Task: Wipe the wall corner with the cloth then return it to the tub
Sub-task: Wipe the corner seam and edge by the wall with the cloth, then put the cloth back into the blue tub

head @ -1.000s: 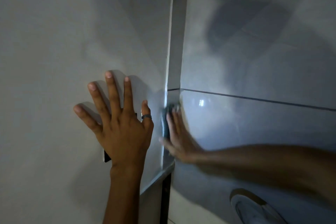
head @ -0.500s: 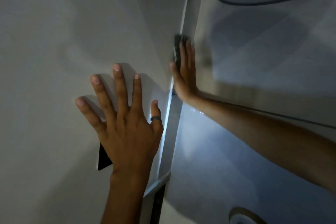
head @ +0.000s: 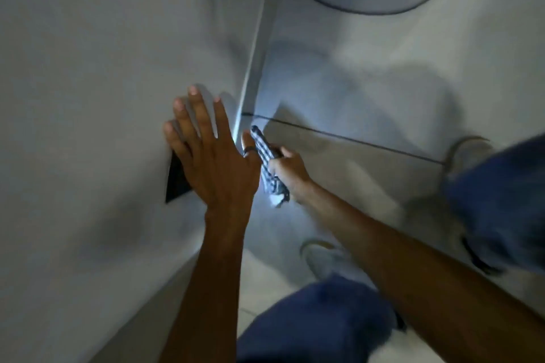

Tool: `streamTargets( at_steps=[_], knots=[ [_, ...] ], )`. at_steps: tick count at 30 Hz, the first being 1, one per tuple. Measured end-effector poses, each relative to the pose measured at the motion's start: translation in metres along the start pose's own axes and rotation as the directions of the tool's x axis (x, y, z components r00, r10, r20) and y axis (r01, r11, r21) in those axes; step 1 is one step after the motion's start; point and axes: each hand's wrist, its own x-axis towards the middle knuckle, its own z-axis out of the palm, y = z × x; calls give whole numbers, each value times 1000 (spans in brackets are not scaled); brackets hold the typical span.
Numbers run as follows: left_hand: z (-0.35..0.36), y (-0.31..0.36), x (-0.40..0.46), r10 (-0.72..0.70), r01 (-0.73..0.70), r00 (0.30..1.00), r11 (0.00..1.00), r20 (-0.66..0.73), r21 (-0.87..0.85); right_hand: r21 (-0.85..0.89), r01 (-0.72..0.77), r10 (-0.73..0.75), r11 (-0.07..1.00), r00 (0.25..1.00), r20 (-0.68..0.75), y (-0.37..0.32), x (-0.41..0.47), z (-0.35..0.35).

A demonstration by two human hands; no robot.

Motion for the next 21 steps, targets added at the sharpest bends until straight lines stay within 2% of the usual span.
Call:
streamTargets(
  at_steps=[3,5,8,11,14,15,16,18,19,21],
  knots=[
    [-41,25,-32,-71,117,968,976,239,-186,-146,-70,35,987,972,-233,-43,-80,-61],
    [-75,35,-52,-63,153,953,945,296,-290,-222,-10,-52,975,961,-271,-90,-128,-97],
    [-122,47,-69,-111,229,948,889,298,-397,-424,231,-326,875,931,-165,-178,-180,-131],
    [-156,63,-59,-116,229,957,862,265,-451,-568,427,-549,704,834,-54,-266,-194,-145],
    [-162,80,-27,-108,191,975,854,195,-484,-672,537,-702,509,711,36,-343,-158,-153],
    [-159,86,-14,-109,176,981,857,162,-484,-708,536,-712,460,699,67,-368,-136,-153],
    [-155,92,0,-108,162,985,859,138,-485,-757,494,-680,429,728,90,-391,-113,-152],
    [-147,106,22,-111,149,988,868,108,-474,-871,341,-512,354,850,125,-426,-72,-151],
    [-145,113,30,-118,153,988,874,104,-461,-922,271,-406,275,902,144,-437,-58,-152],
    [-146,123,44,-131,171,984,874,119,-456,-967,238,-289,95,936,202,-449,-46,-152]
  ],
)
